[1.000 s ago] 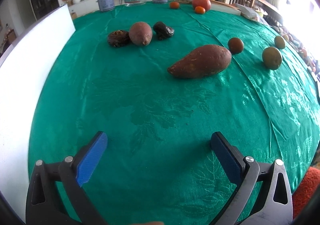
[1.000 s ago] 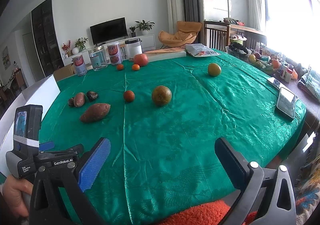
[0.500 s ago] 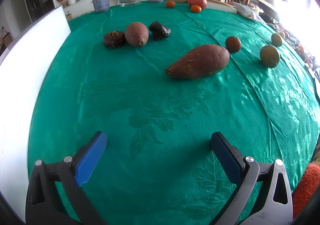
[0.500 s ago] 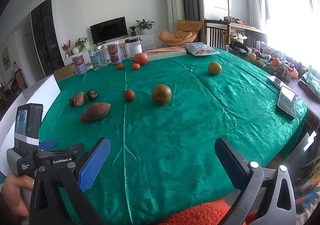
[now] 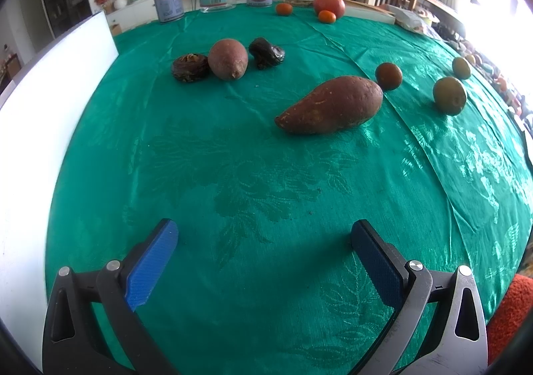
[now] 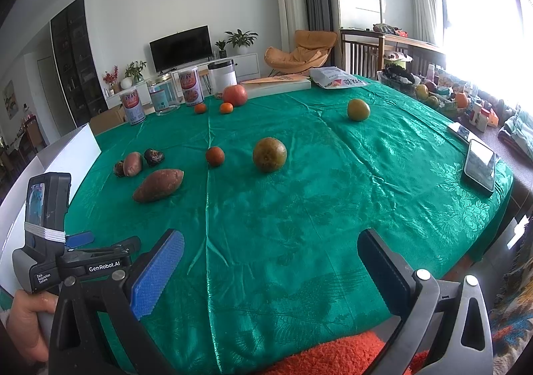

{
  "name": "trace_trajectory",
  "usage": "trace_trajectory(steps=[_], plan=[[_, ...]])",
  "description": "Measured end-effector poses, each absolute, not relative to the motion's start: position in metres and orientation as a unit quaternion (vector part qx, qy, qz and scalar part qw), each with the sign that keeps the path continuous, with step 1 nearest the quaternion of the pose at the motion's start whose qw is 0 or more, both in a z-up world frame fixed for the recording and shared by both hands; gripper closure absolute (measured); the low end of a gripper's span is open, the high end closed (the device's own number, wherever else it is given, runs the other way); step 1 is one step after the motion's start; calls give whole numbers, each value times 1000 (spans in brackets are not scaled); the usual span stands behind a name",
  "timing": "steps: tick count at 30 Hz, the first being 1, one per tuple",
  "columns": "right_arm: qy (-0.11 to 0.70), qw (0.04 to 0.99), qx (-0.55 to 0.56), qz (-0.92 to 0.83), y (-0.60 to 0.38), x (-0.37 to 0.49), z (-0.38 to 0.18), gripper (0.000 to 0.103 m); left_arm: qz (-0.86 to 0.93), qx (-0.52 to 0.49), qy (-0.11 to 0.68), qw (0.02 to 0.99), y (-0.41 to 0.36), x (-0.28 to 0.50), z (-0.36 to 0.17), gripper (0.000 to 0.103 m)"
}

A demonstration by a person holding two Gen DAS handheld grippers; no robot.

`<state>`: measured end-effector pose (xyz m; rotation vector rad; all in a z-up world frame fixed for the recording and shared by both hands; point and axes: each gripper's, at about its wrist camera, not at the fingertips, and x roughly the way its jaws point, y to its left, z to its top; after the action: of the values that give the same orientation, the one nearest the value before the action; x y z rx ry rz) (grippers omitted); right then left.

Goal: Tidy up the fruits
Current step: 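Move the left gripper toward the dark patterned round fruit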

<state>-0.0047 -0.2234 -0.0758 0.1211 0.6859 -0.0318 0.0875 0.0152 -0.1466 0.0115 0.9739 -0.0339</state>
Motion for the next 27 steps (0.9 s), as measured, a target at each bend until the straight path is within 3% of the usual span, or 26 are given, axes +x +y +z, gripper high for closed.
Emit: trace_trajectory(steps=[15,22,27], plan=[[342,938,62,-14,-224,-3,-79,0,-20,7,470,882,16,88,-146,0],[350,935,59,-14,-222,0,-81,0,-57,22,507,860,13,78,-141,0],[358,932,54,-16,-220,2,-82,0,-78,34,483,872,9,56,-119,0]])
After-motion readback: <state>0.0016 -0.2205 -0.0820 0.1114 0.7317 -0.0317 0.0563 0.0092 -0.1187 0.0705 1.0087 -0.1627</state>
